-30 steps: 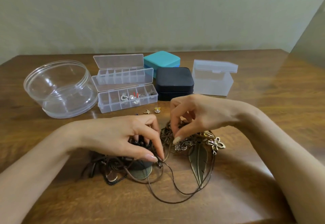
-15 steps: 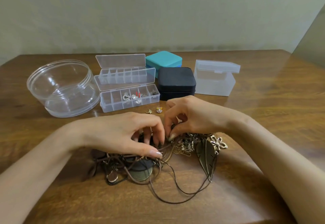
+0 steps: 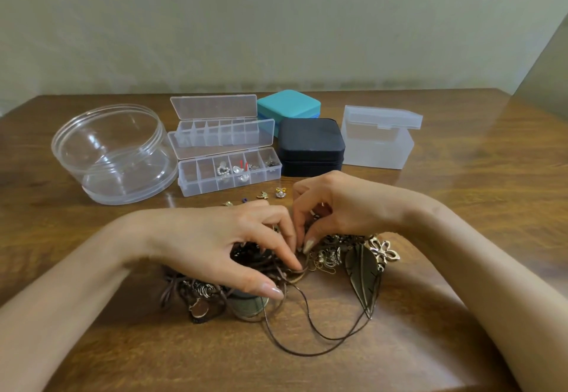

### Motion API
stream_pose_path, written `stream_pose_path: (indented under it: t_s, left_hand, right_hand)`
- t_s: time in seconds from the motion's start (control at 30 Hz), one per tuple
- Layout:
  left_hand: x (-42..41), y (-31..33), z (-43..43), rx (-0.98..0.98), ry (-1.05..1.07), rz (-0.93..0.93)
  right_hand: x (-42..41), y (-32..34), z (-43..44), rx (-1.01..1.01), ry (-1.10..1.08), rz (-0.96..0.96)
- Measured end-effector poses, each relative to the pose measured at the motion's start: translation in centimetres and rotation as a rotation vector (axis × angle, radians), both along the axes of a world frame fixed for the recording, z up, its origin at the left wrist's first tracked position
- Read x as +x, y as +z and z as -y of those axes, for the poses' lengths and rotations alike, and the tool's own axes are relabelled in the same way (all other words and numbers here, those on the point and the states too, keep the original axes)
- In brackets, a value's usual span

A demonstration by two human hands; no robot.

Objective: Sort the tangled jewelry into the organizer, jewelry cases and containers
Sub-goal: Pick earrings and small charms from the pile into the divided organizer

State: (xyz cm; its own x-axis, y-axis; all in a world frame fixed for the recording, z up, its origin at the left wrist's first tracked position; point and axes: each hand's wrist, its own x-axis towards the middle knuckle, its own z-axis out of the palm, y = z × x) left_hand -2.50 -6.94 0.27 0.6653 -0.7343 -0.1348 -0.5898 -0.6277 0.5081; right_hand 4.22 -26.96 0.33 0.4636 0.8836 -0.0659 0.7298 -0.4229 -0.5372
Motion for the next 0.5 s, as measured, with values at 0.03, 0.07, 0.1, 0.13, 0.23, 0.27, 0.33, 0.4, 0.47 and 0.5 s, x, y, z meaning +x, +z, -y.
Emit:
stream_pose_path:
  t_s: [0.03,0.07,0.1,0.13,0.23,0.27,0.33,0.4,0.47,0.5]
  left_hand:
    - [0.02,-0.07,-0.05,0.010,-0.002,0.002]
    - [0.05,-0.14,-0.13,0.023,-0.002,0.004]
    - [0.09,-0.19,-0.22,0.038,-0.005,0.001]
    - [0.11,-0.24,-0.29,0.055,-0.009,-0.006]
    - [0.06,-0.23,-0.37,0.107,-0.016,-0.017]
    - [0.04,-0.24,-0.37,0.125,-0.016,-0.016]
    - [0.04,-0.29,-0.36,0.153,-0.014,-0.020]
    - [0.05,-0.36,-0.30,0.161,-0.001,-0.028]
    - [0.01,-0.44,-0.24,0.154,0.004,-0.037]
    - [0.01,-0.48,-0.22,0.145,0.004,-0.044]
  right_hand:
    - [0.03,-0.11,-0.07,0.010,-0.001,0.012]
    - [0.05,-0.22,-0.18,0.018,-0.001,0.024]
    - [0.07,-0.33,-0.29,0.026,-0.002,0.034]
    - [0.09,-0.41,-0.37,0.036,-0.004,0.039]
    - [0.11,-0.49,-0.50,0.071,-0.008,0.047]
    - [0.05,-0.47,-0.52,0.079,-0.008,0.049]
    - [-0.03,-0.52,-0.58,0.080,-0.002,0.059]
    - [-0.01,-0.66,-0.67,0.076,-0.002,0.083]
    - [0.01,-0.62,-0.65,0.098,-0.016,0.092]
    - [0.04,-0.53,-0.58,0.125,-0.020,0.088]
